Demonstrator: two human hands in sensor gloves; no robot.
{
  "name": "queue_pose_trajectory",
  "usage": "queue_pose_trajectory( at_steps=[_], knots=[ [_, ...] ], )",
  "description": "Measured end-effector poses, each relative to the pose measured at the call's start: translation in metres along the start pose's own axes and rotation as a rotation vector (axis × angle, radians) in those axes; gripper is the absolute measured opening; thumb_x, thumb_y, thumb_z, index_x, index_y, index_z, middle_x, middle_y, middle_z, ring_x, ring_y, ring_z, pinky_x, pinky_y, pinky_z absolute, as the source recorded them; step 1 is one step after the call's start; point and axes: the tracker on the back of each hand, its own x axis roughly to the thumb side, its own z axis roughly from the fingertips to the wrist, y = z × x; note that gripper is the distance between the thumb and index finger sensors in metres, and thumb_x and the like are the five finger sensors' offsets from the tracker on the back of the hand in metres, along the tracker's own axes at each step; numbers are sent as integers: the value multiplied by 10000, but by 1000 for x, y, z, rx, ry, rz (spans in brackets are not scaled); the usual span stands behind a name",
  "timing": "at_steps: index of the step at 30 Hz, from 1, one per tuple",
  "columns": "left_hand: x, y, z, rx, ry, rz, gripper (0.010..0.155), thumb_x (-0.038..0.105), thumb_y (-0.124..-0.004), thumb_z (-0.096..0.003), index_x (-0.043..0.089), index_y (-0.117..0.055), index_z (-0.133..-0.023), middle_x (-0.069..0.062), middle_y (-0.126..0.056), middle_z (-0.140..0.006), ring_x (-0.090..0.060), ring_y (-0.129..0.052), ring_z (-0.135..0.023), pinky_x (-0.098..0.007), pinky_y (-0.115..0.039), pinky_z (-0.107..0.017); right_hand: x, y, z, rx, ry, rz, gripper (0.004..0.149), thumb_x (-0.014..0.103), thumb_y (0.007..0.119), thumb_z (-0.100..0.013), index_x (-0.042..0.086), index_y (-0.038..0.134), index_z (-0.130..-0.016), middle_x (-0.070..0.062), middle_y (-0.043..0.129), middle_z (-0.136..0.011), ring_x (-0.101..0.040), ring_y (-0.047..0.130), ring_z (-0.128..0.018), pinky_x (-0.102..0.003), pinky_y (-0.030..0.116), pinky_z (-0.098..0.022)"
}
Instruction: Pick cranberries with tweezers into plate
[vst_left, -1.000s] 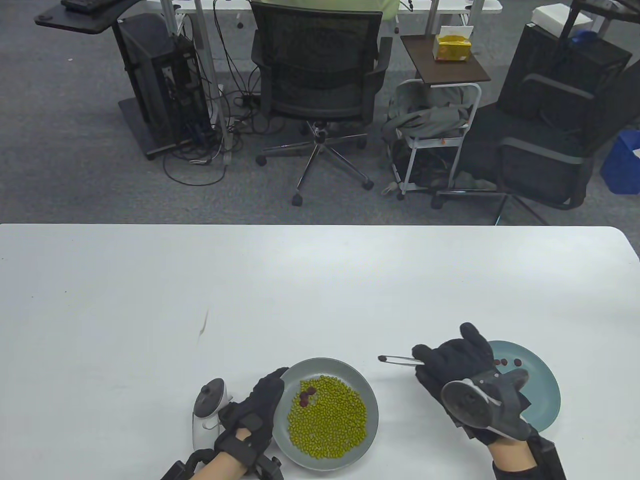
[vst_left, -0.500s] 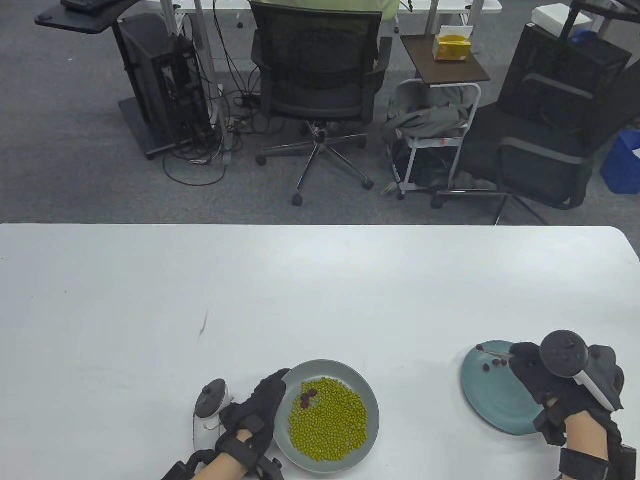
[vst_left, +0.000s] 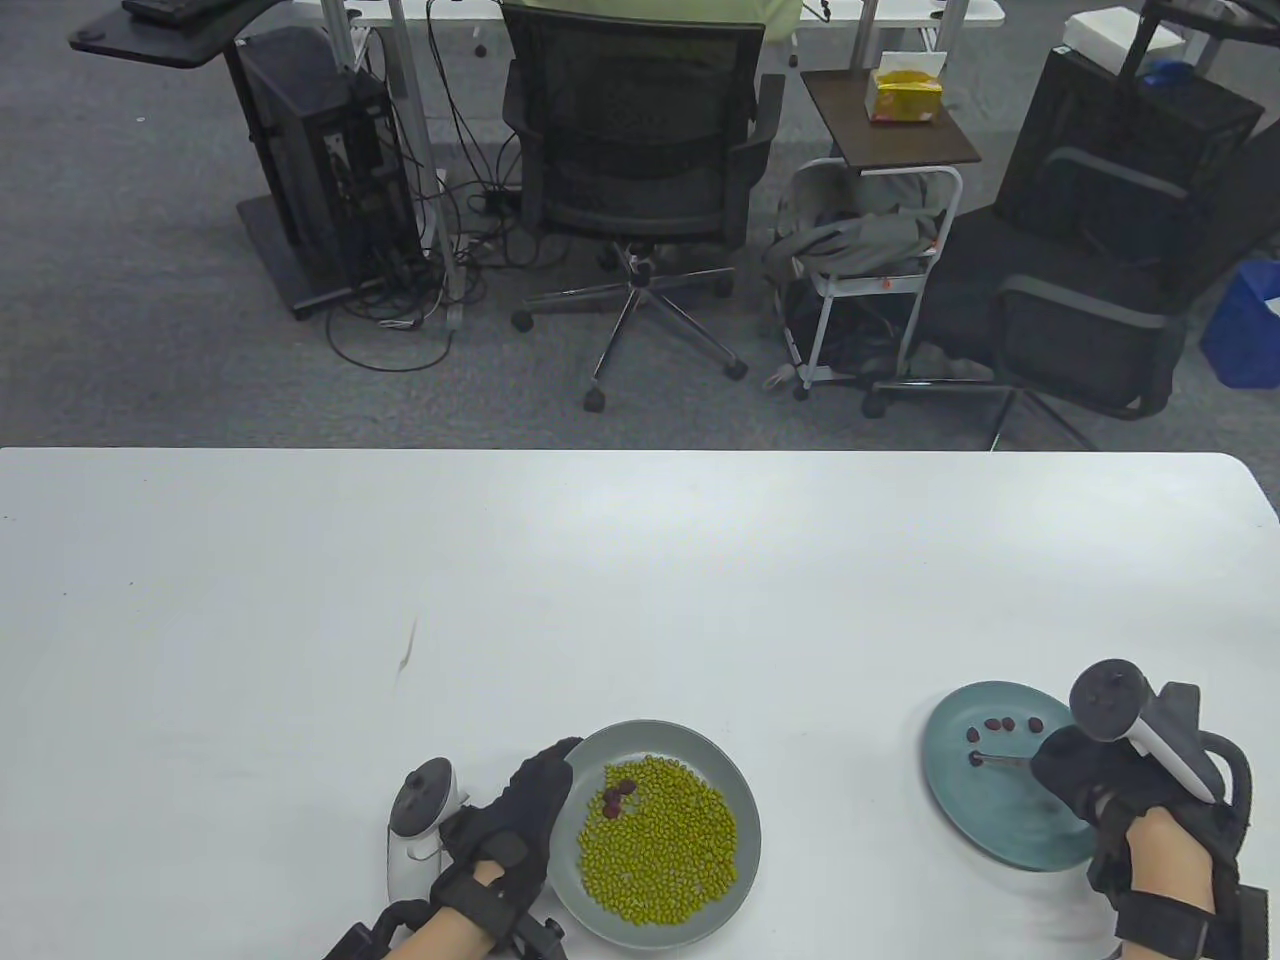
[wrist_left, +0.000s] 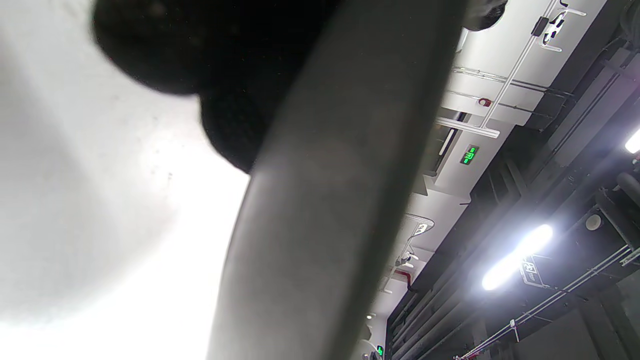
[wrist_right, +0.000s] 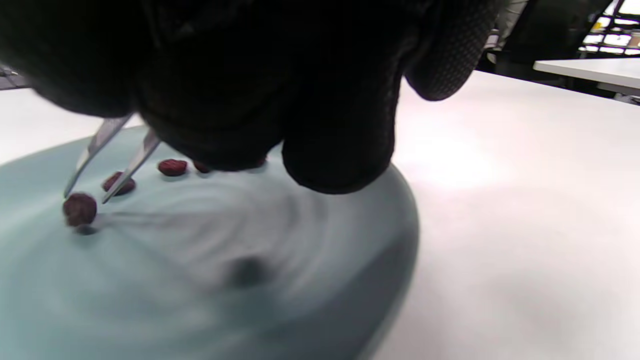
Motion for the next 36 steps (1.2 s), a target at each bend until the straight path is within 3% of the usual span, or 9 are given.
queue_pose_trajectory(
  at_steps=[3,9,13,16,26,29,36],
  knots=[
    [0,-1,0,-1,2,1,603,523,-599,-527,219,-430,-1020,-62,-736,-902,-277,-1046,-393,-324,-907,-210,-3,-9,4,-62,17,-56,494,594,781,-288,340,917,-690,187,989,-441,-105,991,-548,-460,610,-700],
    [-2,-2,0,-6,14,24,603,526,-596,-527,222,-430,-1020,-57,-737,-902,-272,-1048,-393,-320,-909,-209,14,-27,19,-333,-63,-307,494,567,762,-335,316,862,-749,148,956,-520,-145,943,-635,-485,538,-738],
    [-8,-3,0,-7,58,159,604,525,-596,-527,220,-427,-1021,-58,-734,-903,-273,-1047,-396,-322,-908,-212,52,-26,30,-475,-156,-206,493,574,753,-335,333,848,-754,164,947,-525,-125,939,-641,-478,529,-751],
    [-8,-2,0,-2,53,139,605,526,-594,-527,221,-425,-1021,-56,-732,-905,-272,-1046,-397,-320,-909,-212,84,-23,44,-550,-254,-167,492,577,750,-332,340,845,-754,169,945,-526,-119,937,-644,-471,525,-756],
    [-9,-4,-1,-18,54,99,605,526,-595,-527,220,-428,-1021,-58,-735,-903,-273,-1047,-392,-320,-909,-207,177,-2,110,-698,-625,-96,491,579,745,-334,354,830,-762,177,937,-542,-112,923,-669,-471,505,-767],
    [-9,-7,-2,-30,57,93,605,527,-595,-527,221,-427,-1021,-57,-735,-904,-273,-1047,-392,-320,-909,-208,203,6,135,-698,-755,-53,490,578,734,-335,361,822,-766,180,932,-550,-112,915,-680,-473,493,-771],
    [-10,-12,-2,-46,59,75,605,526,-595,-527,220,-427,-1021,-59,-734,-904,-274,-1047,-393,-320,-909,-208,234,24,164,-713,-895,14,489,583,740,-330,371,822,-763,183,932,-551,-115,899,-699,-474,464,-779]
  ],
)
